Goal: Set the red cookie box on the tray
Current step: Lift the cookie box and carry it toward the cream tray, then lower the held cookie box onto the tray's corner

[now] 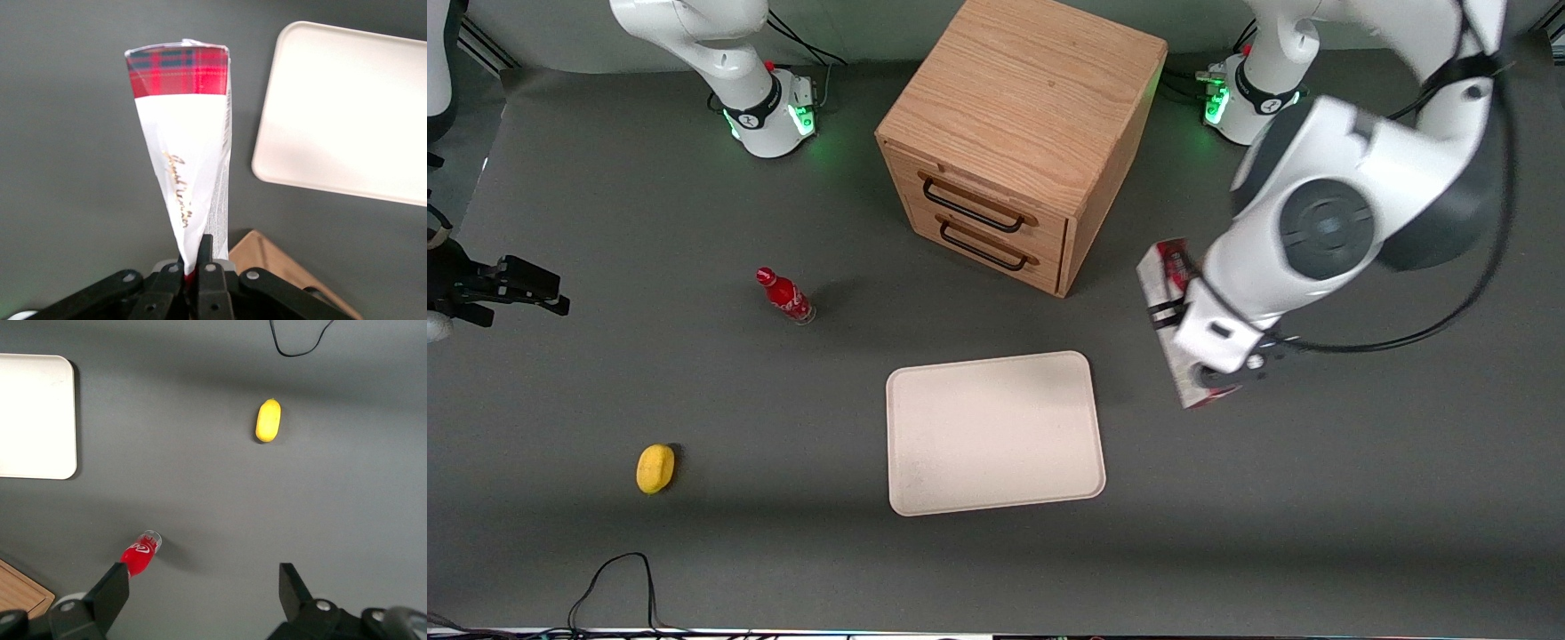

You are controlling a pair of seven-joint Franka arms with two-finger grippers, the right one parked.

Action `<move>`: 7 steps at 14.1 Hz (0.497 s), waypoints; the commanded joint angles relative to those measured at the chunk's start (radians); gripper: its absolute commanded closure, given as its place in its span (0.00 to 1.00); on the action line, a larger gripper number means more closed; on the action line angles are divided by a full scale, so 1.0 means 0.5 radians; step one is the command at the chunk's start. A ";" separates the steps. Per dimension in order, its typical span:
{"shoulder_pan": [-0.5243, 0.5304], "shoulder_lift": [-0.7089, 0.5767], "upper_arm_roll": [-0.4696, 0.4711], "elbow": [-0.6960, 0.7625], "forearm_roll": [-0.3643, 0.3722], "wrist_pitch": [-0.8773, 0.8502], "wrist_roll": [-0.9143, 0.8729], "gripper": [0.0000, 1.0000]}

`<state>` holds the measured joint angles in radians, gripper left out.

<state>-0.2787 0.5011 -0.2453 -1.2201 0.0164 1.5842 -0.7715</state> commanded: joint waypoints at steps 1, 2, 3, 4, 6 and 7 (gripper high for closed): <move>-0.086 0.233 0.012 0.237 -0.008 0.086 -0.061 0.97; -0.120 0.313 0.015 0.280 -0.005 0.135 -0.062 0.97; -0.154 0.384 0.015 0.296 0.001 0.212 -0.062 0.97; -0.185 0.445 0.018 0.293 0.010 0.313 -0.062 0.97; -0.225 0.538 0.021 0.296 0.028 0.451 -0.052 0.97; -0.249 0.577 0.021 0.296 0.032 0.497 -0.052 0.97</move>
<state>-0.3687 0.7375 -0.2451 -1.1367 0.0194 1.8170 -0.7823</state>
